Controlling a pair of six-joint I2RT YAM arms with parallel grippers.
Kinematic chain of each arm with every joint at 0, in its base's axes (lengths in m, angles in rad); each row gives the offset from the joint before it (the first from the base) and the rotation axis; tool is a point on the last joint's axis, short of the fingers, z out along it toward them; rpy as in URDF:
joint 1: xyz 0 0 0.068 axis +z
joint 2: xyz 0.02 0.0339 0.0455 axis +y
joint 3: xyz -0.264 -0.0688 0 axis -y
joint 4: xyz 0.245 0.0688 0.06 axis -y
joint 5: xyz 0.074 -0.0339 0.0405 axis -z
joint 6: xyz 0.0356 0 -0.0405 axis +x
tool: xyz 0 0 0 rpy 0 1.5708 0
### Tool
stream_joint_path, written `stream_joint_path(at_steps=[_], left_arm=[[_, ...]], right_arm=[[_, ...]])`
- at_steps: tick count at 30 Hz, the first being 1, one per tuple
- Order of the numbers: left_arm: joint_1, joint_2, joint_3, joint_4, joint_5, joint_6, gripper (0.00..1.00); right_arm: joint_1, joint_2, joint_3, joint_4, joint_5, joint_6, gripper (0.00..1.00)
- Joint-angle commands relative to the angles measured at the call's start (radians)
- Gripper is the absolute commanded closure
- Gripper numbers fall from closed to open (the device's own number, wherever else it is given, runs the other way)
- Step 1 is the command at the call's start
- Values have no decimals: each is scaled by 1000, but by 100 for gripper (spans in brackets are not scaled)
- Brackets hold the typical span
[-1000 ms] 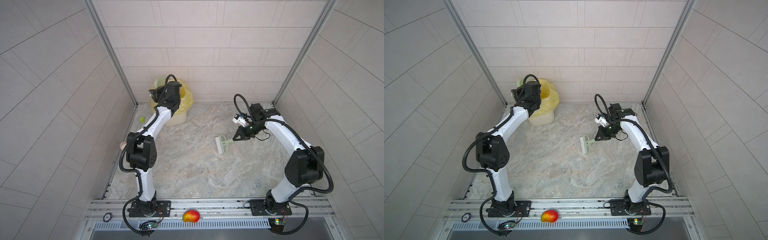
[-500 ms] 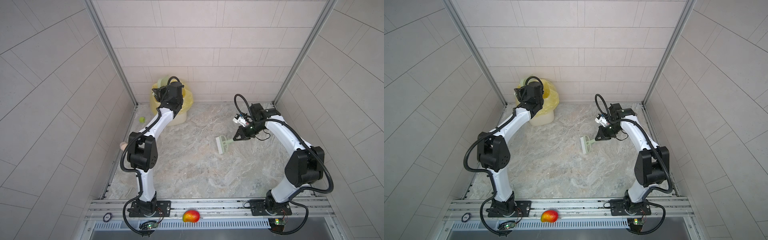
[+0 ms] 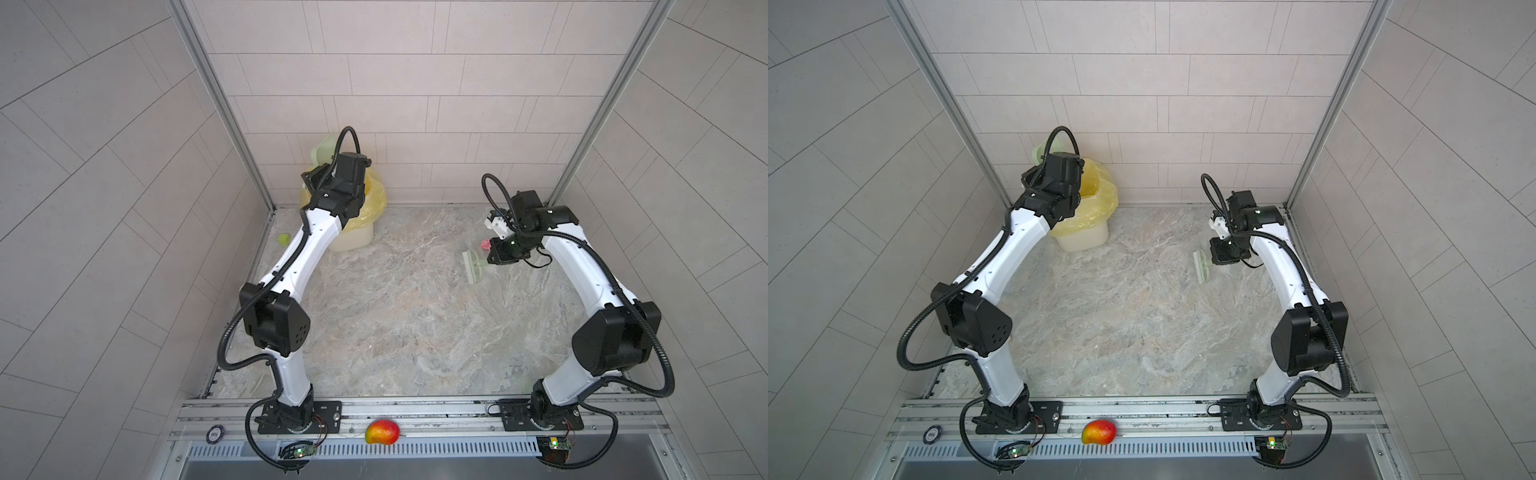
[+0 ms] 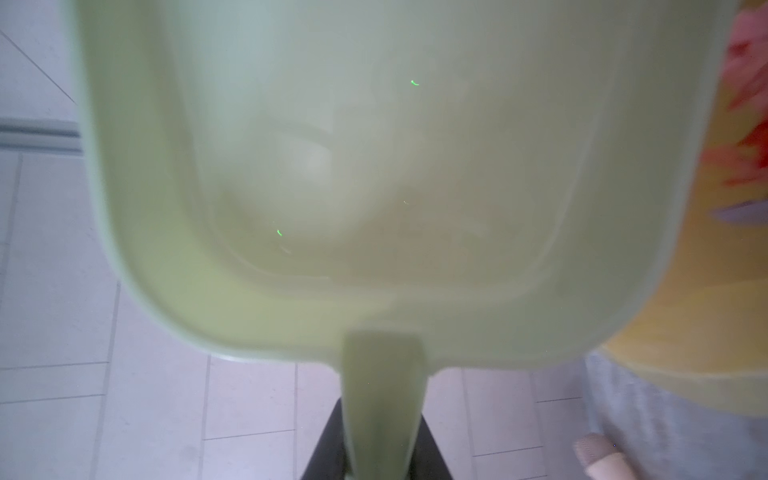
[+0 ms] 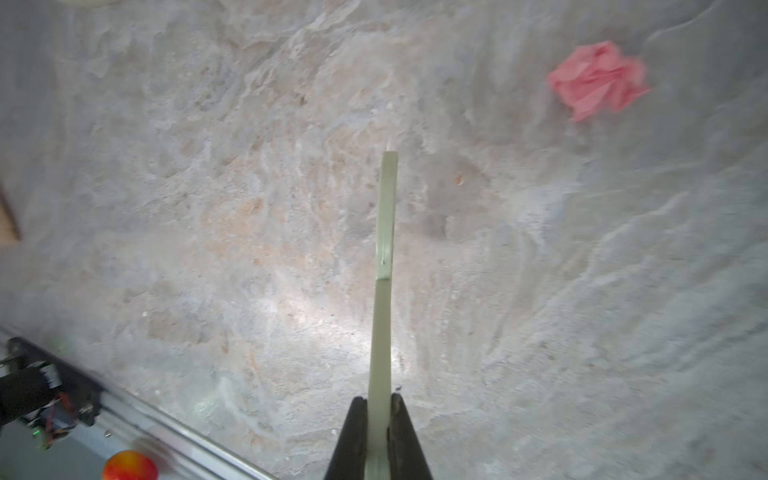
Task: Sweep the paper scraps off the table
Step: 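Lower the dustpan near the small pink scrap with left while right brush approaches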
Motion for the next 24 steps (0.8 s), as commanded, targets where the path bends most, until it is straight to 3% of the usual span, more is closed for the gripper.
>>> stream_joint_path(at_steps=[1, 8, 19, 24], left_arm=[[-66, -49, 6, -328, 177, -394, 100], [-213, -96, -136, -351, 447, -639, 100], [-318, -71, -387, -232, 969, -825, 100], [-340, -11, -450, -173, 1027, -842, 100]], right_arm=[[-10, -29, 54, -15, 236, 8, 100], [-17, 43, 179, 15, 404, -40, 100], [-40, 267, 359, 49, 425, -151, 100], [-64, 321, 360, 90, 434, -201, 100]])
